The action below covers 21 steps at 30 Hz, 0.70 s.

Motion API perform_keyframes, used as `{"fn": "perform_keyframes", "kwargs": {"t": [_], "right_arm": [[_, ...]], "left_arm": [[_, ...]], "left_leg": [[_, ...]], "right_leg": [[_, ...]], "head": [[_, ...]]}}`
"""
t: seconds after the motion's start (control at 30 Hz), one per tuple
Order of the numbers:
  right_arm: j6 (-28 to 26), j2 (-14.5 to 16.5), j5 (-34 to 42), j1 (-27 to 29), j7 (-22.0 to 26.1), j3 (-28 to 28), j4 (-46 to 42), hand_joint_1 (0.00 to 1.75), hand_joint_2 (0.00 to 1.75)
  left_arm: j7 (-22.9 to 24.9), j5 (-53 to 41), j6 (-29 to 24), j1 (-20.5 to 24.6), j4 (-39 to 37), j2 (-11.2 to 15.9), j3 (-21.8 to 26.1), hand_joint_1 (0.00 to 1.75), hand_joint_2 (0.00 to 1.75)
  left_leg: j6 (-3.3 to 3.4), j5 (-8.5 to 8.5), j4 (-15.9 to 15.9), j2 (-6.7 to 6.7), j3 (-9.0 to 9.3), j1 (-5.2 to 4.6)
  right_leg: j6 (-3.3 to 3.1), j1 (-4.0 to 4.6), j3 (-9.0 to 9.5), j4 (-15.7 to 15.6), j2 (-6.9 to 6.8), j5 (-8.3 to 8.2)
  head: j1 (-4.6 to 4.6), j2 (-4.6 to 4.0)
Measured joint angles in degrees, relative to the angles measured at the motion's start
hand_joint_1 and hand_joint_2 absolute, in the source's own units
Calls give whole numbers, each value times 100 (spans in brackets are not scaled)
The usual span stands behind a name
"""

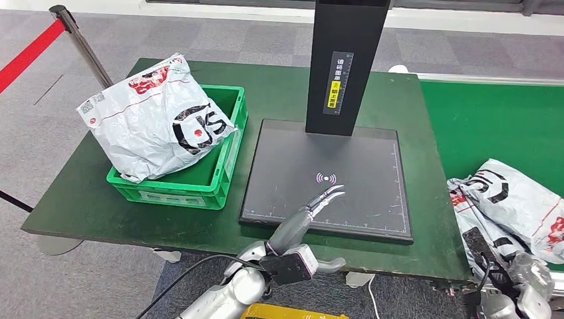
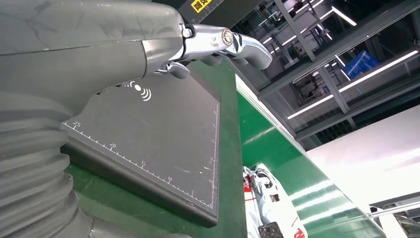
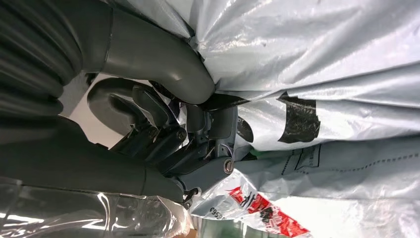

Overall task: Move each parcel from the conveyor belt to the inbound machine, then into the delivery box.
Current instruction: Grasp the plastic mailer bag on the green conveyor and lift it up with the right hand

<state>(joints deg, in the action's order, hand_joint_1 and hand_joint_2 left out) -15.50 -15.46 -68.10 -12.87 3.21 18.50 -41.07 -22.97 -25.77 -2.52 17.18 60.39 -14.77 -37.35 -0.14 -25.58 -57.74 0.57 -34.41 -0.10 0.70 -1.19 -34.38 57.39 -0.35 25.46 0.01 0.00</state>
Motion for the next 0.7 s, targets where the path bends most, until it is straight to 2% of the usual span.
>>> {"fn": "perform_keyframes", "kwargs": {"t": [0.1, 0.2, 0.4, 0.7], "right_arm": [[-4, 39, 216, 25, 107, 50, -76, 175, 175], [88, 128, 889, 111, 454, 160, -320, 175, 175], [174, 393, 2166, 492, 745, 248, -1451, 175, 175], [128, 622, 2503, 956, 651, 248, -2990, 175, 175]], "left_arm": [[3, 0, -13, -1, -4, 2, 0, 0, 175], [16, -3, -48, -5, -6, 4, 0, 0, 175], [55, -61, -134, -22, -3, 13, 0, 0, 175], [54, -87, -163, -100, -2, 44, 1, 0, 175]], "left_leg": [[0, 0, 0, 0, -1, 0], [0, 0, 0, -1, -1, 0], [0, 0, 1, -3, -1, 0], [0, 0, 1, 1, -3, 0]], "right_leg": [[0, 0, 0, 0, 0, 0], [0, 0, 0, 1, 1, 0], [0, 0, -2, 1, 3, 0], [0, 0, -3, 1, -2, 0]], "head": [[0, 0], [0, 0], [0, 0], [1, 0]]}}
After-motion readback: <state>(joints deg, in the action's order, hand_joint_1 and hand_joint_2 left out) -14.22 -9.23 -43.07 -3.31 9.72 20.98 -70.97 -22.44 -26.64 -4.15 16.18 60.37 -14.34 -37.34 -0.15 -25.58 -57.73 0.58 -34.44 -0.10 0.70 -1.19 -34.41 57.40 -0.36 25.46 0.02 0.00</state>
